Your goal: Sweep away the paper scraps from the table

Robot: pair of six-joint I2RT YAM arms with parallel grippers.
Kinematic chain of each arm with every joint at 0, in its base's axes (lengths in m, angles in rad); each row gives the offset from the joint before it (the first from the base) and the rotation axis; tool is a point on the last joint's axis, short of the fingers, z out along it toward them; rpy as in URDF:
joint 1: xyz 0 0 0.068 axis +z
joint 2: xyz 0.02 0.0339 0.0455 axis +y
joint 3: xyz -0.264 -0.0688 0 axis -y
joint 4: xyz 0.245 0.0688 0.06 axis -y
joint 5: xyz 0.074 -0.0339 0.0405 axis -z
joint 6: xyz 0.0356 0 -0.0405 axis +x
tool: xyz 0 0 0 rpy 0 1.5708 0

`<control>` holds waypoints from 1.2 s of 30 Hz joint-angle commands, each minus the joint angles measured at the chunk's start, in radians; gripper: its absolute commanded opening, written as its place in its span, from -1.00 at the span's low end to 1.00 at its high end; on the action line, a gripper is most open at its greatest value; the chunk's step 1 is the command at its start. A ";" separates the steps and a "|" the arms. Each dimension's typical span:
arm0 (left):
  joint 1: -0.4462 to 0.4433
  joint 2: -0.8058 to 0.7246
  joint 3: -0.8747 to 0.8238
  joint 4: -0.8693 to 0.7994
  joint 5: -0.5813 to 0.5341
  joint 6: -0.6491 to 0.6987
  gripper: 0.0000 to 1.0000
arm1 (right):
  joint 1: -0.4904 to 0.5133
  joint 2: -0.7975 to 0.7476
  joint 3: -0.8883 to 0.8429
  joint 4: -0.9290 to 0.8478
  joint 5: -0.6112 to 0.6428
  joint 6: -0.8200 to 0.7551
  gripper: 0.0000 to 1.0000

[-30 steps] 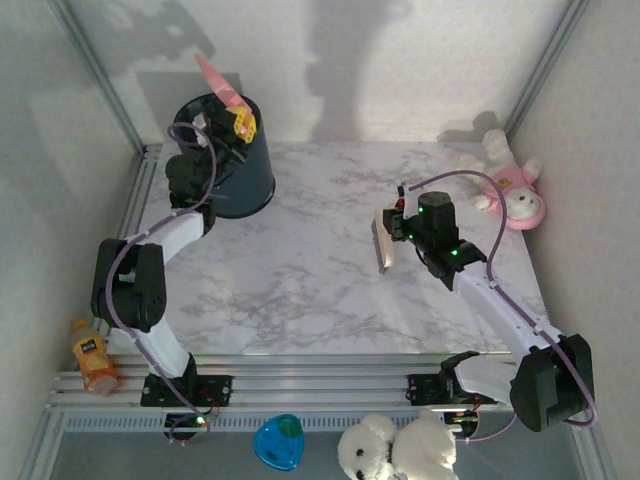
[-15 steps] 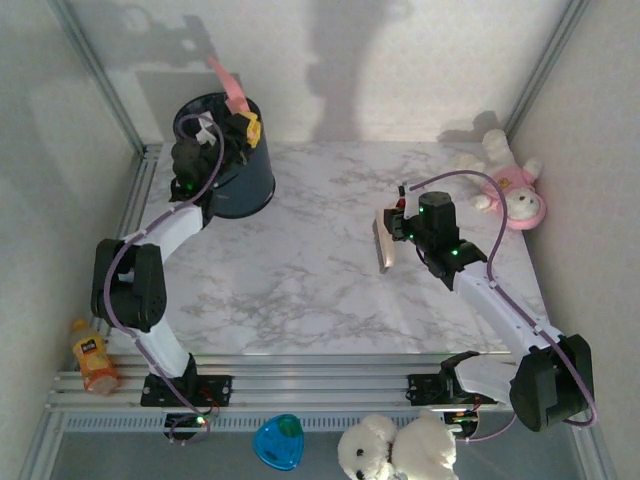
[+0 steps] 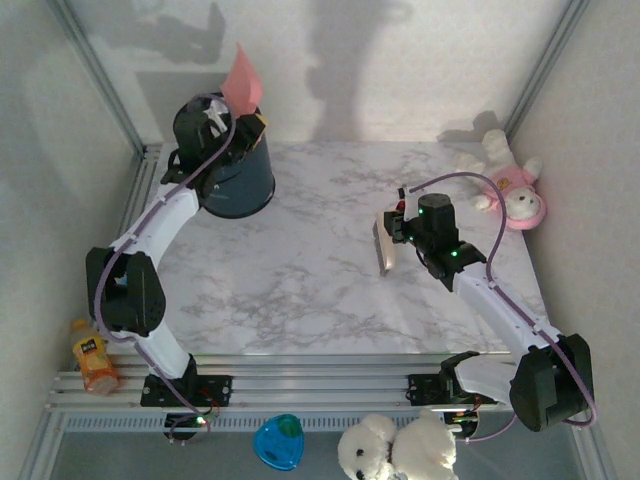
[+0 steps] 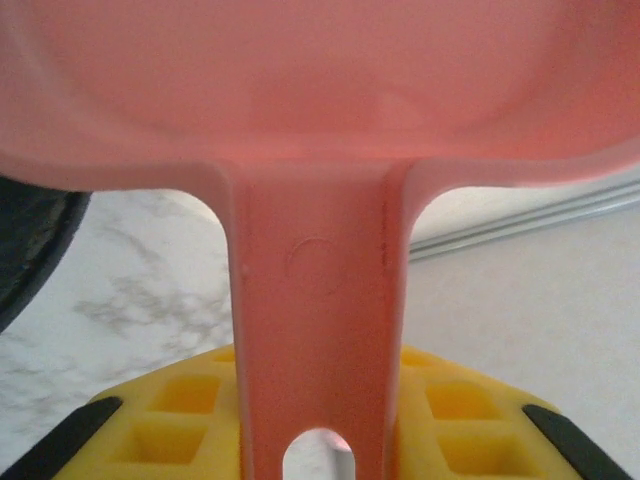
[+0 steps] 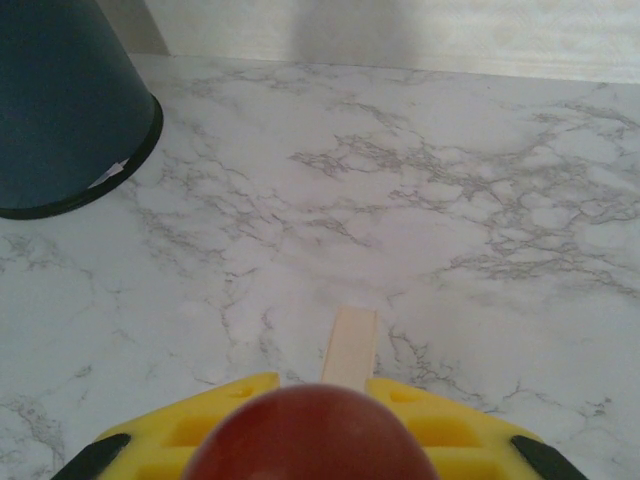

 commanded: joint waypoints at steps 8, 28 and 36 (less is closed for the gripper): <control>-0.122 -0.005 0.239 -0.521 -0.191 0.549 -0.63 | -0.007 -0.027 -0.021 0.049 0.019 0.002 -1.00; -0.364 0.161 0.378 -0.921 -0.514 0.955 -0.63 | -0.015 -0.056 -0.036 0.032 0.114 -0.011 -1.00; -0.434 0.244 0.360 -0.992 -0.585 1.010 -0.63 | -0.018 -0.061 -0.033 0.025 0.147 -0.016 -1.00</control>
